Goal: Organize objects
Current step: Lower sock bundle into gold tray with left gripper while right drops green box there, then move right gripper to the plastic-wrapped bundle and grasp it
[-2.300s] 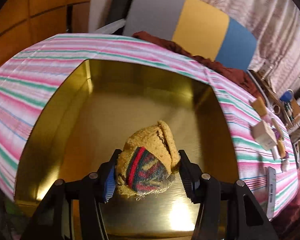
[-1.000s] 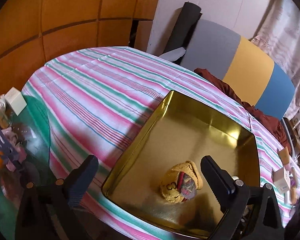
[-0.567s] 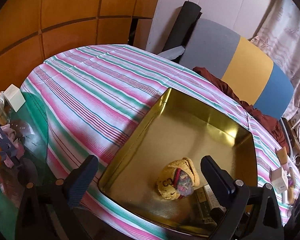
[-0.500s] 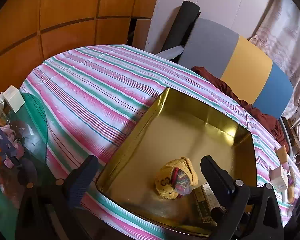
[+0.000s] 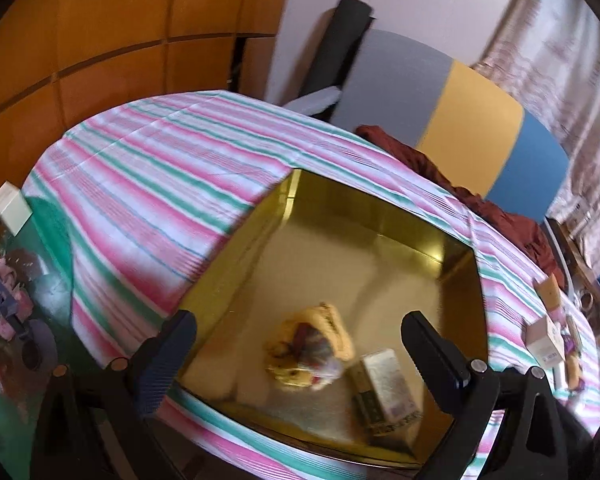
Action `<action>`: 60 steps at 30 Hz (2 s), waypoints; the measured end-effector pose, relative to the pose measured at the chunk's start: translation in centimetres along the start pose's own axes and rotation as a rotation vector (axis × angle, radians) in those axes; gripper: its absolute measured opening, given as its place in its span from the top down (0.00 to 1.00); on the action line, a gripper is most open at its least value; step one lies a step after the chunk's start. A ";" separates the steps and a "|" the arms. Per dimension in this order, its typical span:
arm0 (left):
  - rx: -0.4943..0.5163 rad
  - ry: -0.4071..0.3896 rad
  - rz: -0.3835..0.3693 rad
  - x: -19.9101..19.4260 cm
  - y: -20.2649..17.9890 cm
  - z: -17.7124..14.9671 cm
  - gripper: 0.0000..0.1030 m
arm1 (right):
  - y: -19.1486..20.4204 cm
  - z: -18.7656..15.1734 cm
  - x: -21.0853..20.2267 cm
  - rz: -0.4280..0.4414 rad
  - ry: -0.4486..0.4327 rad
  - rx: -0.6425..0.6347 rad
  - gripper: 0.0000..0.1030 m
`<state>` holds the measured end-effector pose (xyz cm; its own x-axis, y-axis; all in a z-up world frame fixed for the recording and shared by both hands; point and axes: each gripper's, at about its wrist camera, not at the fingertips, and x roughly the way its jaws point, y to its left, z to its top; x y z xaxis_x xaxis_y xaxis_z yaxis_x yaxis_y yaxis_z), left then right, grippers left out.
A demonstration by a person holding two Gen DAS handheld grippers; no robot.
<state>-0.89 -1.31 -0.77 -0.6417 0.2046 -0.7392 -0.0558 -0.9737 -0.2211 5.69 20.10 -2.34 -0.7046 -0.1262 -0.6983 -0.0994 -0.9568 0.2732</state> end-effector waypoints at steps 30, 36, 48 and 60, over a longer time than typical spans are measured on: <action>0.488 0.112 -0.373 -1.5 -20.2 -7.1 0.00 | -39.2 -7.3 -15.6 -0.749 -0.164 0.746 0.54; 0.550 0.122 -0.370 -1.0 -22.0 -7.4 0.00 | -42.2 -8.4 -13.9 -0.705 -0.180 0.799 0.58; 0.592 0.124 -0.382 1.9 -27.3 -6.4 0.00 | -39.6 -9.9 -13.6 -0.745 -0.285 0.713 0.65; 0.651 0.263 -0.522 12.3 -38.2 -4.8 0.00 | -38.2 -8.4 -12.2 -0.832 -0.300 0.589 0.65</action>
<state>-3.02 38.89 -4.50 -0.2196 0.5793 -0.7850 -0.7704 -0.5967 -0.2247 24.00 55.96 -9.84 -0.3947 0.6564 -0.6429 -0.8978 -0.4243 0.1180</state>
